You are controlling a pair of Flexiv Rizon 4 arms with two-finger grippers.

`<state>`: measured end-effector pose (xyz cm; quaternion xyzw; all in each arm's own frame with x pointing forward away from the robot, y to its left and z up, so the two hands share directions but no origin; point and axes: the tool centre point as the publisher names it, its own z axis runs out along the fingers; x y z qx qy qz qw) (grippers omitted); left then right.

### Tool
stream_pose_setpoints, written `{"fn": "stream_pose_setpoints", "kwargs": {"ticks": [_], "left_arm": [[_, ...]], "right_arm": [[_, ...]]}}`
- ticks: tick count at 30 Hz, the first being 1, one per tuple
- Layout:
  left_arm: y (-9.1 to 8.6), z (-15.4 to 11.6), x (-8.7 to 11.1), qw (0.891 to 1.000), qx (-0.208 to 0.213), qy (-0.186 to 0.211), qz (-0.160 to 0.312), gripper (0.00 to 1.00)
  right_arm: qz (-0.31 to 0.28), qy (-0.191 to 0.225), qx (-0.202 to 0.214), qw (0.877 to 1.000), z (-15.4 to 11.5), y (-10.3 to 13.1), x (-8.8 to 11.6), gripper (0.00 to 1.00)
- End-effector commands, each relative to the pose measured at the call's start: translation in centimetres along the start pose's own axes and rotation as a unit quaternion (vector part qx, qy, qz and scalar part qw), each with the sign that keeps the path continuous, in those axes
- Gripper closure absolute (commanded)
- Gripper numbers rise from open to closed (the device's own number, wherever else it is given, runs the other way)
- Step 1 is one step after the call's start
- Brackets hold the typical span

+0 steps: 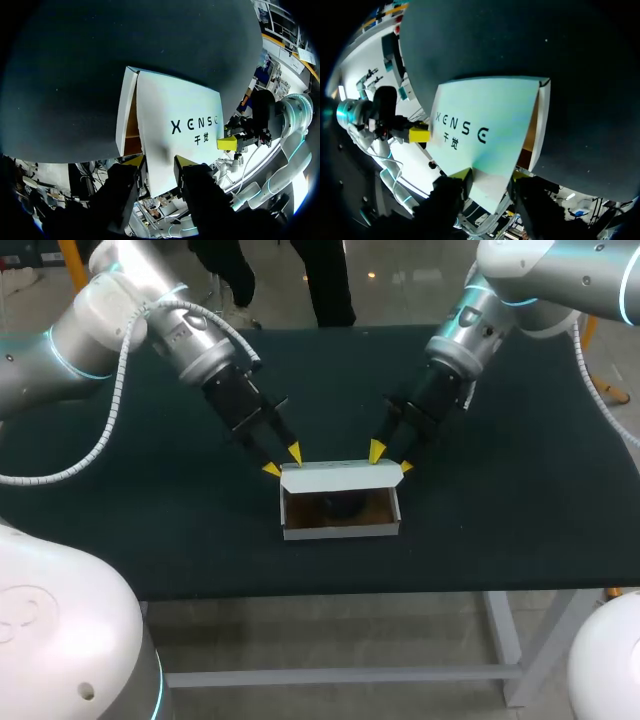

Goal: Assemble the packaging by folding the flat box into shape, placing the metal phone stand inside, and closing the box properly

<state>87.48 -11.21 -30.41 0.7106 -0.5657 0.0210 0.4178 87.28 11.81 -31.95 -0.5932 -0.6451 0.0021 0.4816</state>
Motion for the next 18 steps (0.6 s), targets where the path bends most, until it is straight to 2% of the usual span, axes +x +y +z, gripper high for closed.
{"fn": "stream_pose_setpoints", "kwargs": {"ticks": [1, 18], "left_arm": [[0.54, 0.68, 0.31, 1.000, 0.010, 0.015, 0.000, 0.61], [0.51, 0.82, 0.37, 0.999, 0.015, 0.052, 0.008, 0.65]], "right_arm": [[-0.001, 0.000, 0.007, 1.000, 0.33, 0.64, 0.65, 0.53], [-0.001, 0.000, 0.010, 1.000, 0.41, 0.89, 0.50, 0.53]]}}
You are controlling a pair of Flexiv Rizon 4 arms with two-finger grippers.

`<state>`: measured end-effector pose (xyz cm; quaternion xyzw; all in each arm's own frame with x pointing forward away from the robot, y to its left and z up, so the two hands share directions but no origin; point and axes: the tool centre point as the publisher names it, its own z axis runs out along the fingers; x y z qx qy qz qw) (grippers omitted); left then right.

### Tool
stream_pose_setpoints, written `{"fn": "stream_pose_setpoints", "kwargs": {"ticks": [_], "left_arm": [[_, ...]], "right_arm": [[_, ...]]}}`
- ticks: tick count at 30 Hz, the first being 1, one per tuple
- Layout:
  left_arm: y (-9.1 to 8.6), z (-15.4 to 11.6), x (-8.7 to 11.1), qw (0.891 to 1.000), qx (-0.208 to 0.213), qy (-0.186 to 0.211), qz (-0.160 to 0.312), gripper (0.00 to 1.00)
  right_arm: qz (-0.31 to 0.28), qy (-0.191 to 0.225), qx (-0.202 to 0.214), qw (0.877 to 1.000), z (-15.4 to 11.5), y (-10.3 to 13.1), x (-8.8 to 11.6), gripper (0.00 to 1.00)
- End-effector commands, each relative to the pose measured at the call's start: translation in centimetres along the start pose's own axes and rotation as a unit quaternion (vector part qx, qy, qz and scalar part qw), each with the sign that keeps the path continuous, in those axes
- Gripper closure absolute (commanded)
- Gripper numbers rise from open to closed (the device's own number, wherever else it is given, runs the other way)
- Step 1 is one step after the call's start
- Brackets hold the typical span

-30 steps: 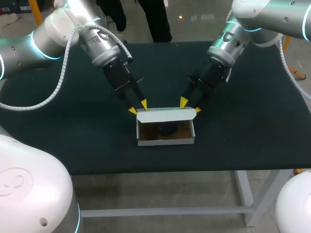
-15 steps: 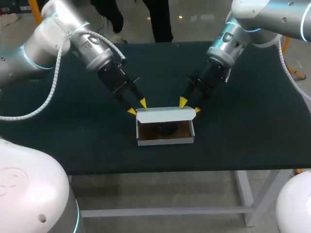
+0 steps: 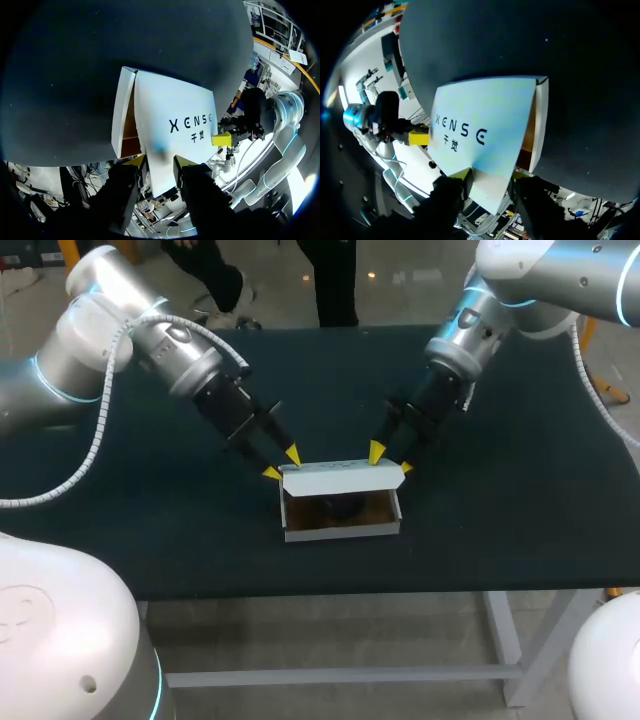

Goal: Assemble the packaging by folding the flat box into shape, placing the metal phone stand inside, and closing the box properly

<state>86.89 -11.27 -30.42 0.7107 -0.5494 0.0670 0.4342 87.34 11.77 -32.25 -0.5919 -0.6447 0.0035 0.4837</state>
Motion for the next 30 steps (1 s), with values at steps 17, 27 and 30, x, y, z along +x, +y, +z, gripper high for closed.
{"fn": "stream_pose_setpoints", "kwargs": {"ticks": [17, 27, 30], "left_arm": [[-0.4, 0.7, -0.2, 1.000, 0.002, 0.016, -0.001, 0.73], [-0.4, 1.0, -0.8, 1.000, 0.002, 0.012, 0.002, 0.72], [-0.3, 1.1, -0.9, 1.000, 0.003, 0.010, 0.004, 0.71]], "right_arm": [[0.000, -0.002, 0.009, 1.000, 0.4, 0.7, 0.4, 0.53], [-0.005, -0.007, 0.008, 1.000, 0.7, 0.3, 0.0, 0.51], [-0.007, -0.011, 0.007, 1.000, 0.8, 0.1, -0.1, 0.51]]}}
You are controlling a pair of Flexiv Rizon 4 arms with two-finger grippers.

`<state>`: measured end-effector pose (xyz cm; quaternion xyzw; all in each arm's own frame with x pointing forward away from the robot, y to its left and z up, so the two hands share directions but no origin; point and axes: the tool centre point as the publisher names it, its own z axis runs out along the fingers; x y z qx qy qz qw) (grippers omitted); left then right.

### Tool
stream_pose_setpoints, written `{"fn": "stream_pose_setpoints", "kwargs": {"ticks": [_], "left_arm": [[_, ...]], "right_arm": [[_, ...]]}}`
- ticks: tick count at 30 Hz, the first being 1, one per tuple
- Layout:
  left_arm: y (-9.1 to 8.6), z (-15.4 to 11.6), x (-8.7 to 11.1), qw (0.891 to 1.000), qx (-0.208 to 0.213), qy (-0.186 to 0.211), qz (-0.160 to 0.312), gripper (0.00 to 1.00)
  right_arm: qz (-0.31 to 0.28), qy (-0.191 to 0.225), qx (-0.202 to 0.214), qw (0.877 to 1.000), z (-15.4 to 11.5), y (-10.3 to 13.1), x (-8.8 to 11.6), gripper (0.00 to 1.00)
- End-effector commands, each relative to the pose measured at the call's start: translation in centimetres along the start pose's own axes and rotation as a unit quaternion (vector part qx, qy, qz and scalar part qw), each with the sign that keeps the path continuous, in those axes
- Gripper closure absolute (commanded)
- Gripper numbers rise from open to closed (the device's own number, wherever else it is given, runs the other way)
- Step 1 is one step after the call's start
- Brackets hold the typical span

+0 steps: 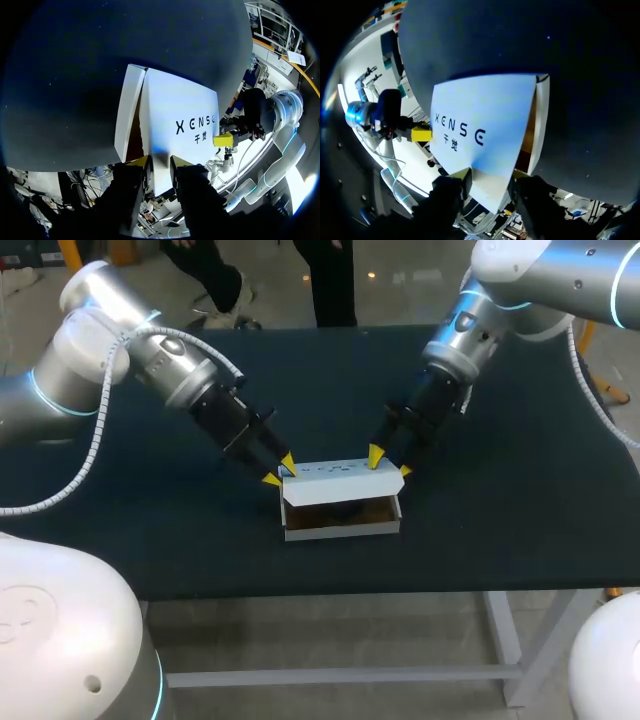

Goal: Assemble the packaging by folding the flat box into shape, placing the metal phone stand inside, and closing the box properly

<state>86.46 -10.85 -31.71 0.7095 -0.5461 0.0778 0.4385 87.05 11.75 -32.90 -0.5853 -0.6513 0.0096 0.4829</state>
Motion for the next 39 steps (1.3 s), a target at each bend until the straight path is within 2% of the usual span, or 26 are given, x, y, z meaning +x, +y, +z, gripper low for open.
{"fn": "stream_pose_setpoints", "kwargs": {"ticks": [1, 25, 34, 39], "left_arm": [[0.0, 0.5, 0.3, 1.000, 0.001, -0.002, 0.002, 0.71], [0.3, 1.2, -0.4, 1.000, 0.007, -0.023, 0.020, 0.65], [0.3, 1.2, -0.5, 0.999, 0.015, -0.034, 0.023, 0.64], [0.6, 1.3, -0.5, 0.998, 0.026, -0.043, 0.022, 0.62]], "right_arm": [[-0.002, -0.004, 0.000, 1.000, 0.3, -0.1, 0.3, 0.51], [-0.014, -0.018, 0.005, 1.000, 1.2, 0.6, -1.1, 0.47], [-0.017, -0.017, 0.007, 1.000, 1.2, 0.7, -1.3, 0.50], [-0.019, -0.017, 0.003, 1.000, 1.1, 0.4, -1.2, 0.49]]}}
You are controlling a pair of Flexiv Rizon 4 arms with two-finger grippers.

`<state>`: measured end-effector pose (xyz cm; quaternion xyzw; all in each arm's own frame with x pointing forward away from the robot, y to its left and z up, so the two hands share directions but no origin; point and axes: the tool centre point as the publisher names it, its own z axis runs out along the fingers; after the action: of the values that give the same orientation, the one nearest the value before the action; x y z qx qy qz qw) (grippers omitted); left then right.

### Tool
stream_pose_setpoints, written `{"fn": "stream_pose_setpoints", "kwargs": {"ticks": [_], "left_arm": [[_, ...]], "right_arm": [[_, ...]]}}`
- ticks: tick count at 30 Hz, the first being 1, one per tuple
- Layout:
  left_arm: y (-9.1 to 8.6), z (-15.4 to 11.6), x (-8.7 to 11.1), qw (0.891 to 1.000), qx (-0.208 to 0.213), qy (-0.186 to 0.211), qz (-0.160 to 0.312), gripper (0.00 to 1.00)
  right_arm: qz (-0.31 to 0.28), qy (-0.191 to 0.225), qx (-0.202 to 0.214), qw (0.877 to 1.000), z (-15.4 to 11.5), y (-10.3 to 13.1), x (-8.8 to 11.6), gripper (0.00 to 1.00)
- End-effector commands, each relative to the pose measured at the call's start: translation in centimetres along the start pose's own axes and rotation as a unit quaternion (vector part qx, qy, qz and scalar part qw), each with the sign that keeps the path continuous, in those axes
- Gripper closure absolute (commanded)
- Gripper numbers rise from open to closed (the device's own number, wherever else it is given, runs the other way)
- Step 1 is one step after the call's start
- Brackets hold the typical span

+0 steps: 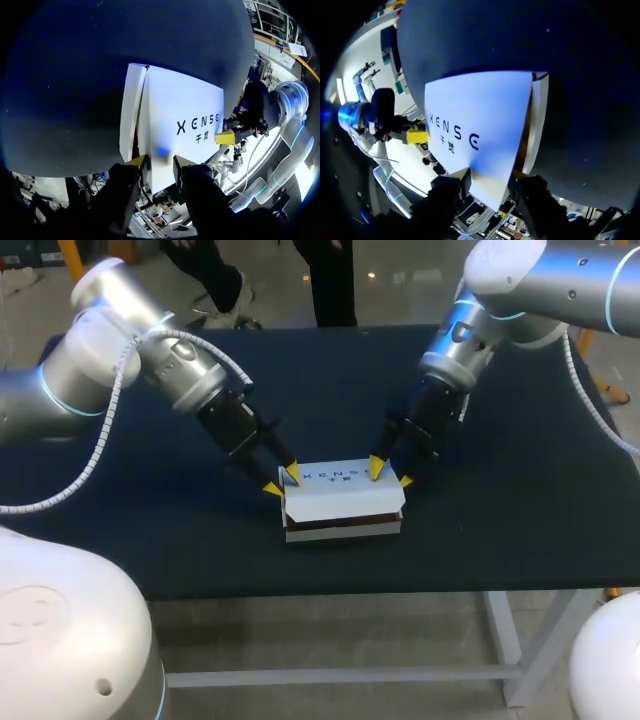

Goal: Assemble the packaging by folding the flat box into shape, placing the metal phone stand inside, and closing the box properly

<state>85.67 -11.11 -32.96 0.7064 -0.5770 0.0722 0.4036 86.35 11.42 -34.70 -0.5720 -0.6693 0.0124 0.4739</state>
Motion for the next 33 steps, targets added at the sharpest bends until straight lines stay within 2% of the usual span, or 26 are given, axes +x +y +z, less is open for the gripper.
{"fn": "stream_pose_setpoints", "kwargs": {"ticks": [1, 11, 19, 26, 30, 33], "left_arm": [[0.6, 0.0, 0.4, 1.000, 0.010, -0.010, 0.000, 0.62], [1.5, -0.8, -0.2, 0.999, 0.047, -0.024, -0.001, 0.54], [2.2, -2.0, -0.7, 0.996, 0.075, -0.038, 0.006, 0.50], [2.7, -2.7, -0.6, 0.991, 0.113, -0.063, 0.029, 0.25], [3.2, -3.3, -0.4, 0.988, 0.134, -0.068, 0.042, 0.05], [3.7, -3.7, -0.2, 0.984, 0.149, -0.078, 0.058, 0.00]], "right_arm": [[-0.001, -0.002, 0.000, 1.000, -0.2, 0.0, 0.2, 0.49], [-0.004, -0.005, -0.001, 1.000, -0.2, 0.1, 0.3, 0.45], [-0.007, -0.007, -0.003, 1.000, -0.2, 0.2, 0.4, 0.47], [-0.008, -0.009, -0.005, 1.000, -0.3, 0.2, 0.5, 0.46], [-0.009, -0.009, -0.006, 1.000, -0.4, 0.3, 0.4, 0.46], [-0.009, -0.009, -0.007, 1.000, -0.4, 0.3, 0.4, 0.45]]}}
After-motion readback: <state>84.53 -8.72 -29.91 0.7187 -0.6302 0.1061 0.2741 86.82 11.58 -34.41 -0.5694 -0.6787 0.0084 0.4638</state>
